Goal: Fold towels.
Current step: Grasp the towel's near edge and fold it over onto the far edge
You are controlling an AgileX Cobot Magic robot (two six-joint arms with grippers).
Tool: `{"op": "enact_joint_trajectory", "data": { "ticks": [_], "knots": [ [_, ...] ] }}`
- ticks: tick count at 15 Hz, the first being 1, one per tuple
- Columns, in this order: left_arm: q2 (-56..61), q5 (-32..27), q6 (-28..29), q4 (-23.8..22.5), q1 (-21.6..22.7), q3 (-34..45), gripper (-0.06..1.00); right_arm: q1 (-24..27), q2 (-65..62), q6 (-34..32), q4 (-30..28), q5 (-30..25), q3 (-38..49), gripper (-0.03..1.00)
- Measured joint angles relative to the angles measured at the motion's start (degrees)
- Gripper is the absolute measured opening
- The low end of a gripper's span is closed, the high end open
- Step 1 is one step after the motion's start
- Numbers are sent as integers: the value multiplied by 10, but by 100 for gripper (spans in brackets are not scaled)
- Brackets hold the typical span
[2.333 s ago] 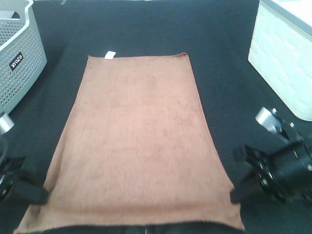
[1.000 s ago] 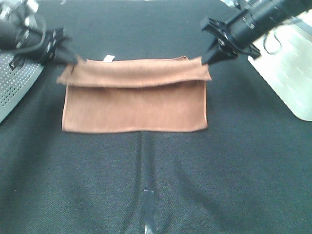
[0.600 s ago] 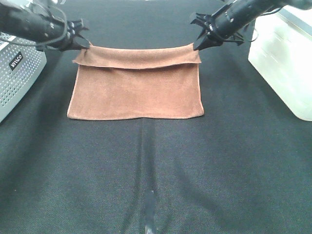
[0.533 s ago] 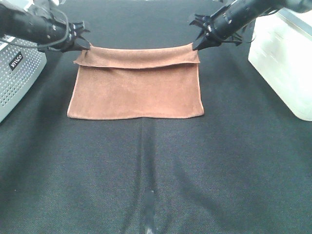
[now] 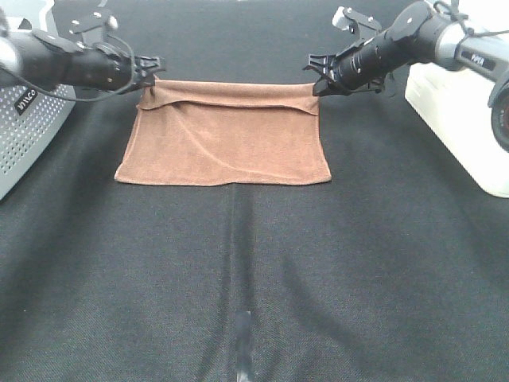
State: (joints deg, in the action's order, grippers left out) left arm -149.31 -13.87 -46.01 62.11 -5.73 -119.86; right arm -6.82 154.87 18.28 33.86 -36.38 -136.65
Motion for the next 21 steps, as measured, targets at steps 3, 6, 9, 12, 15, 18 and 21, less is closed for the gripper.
{"op": "enact_joint_trajectory", "data": {
  "ticks": [3, 6, 9, 12, 15, 18, 21],
  "knots": [
    [-1, 25, -2, -2, -3, 0, 3, 0, 7, 3, 3, 11, -1, 5],
    [-1, 34, -4, -3, -3, -1, 27, 0, 8, 4, 3, 26, -1, 43],
    [-1, 17, -4, -6, -2, -1, 65, 0, -3, 4, -2, -5, -1, 58],
    [5, -69, -2, -44, -2, -1, 70, 0, -37, 4, -21, -98, -1, 59],
    [35, -178, 53, -117, 4, -2, 70, 0, -54, -30, -62, -203, -1, 60],
    [44, -233, 136, -169, 9, -2, 71, 0, -65, -60, -76, -260, -1, 60],
    [52, -324, 265, -263, 10, -2, 71, 0, -81, -97, -87, -325, -2, 60]
  ]
}}
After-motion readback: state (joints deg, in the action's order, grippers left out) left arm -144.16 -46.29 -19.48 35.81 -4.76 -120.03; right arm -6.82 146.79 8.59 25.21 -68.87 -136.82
